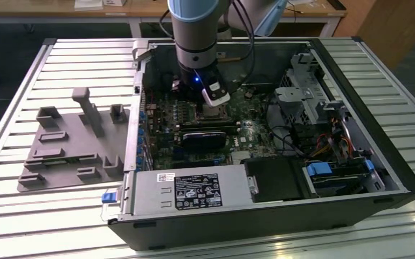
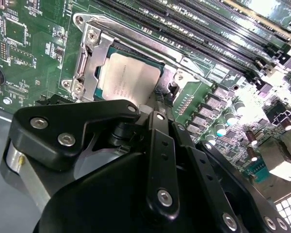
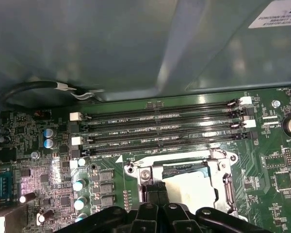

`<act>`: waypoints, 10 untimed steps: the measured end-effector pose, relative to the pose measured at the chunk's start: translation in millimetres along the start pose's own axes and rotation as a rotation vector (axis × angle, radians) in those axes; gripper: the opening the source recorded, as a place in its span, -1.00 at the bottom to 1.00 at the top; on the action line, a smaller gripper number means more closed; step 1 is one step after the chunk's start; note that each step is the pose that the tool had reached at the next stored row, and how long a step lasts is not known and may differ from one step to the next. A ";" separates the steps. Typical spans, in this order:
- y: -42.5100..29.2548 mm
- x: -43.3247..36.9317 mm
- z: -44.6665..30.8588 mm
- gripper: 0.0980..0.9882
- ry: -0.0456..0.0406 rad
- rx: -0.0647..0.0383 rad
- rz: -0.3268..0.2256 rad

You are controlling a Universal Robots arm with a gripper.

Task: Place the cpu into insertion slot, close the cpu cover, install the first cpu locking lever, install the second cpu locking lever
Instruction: 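Close the cpu cover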

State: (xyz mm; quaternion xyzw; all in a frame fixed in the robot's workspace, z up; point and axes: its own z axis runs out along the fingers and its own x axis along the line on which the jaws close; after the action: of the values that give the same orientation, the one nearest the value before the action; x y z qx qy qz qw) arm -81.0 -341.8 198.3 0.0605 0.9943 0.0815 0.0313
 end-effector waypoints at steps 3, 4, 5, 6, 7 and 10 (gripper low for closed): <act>-0.2 -0.6 0.3 -0.99 0.0003 -0.001 0.000; -0.1 -1.1 0.4 -0.99 0.0003 -0.001 0.000; 0.0 -1.7 0.5 -0.99 0.0002 -0.001 0.000; 0.1 -2.2 0.6 -0.99 0.0000 -0.001 0.000; 0.1 -2.4 0.6 -0.99 0.0000 -0.001 0.000; 0.3 -2.7 -0.1 -0.99 -0.0003 -0.002 0.000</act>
State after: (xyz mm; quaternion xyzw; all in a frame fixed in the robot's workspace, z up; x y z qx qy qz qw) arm -78.4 -341.8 198.6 0.0605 0.9943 0.0823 0.0315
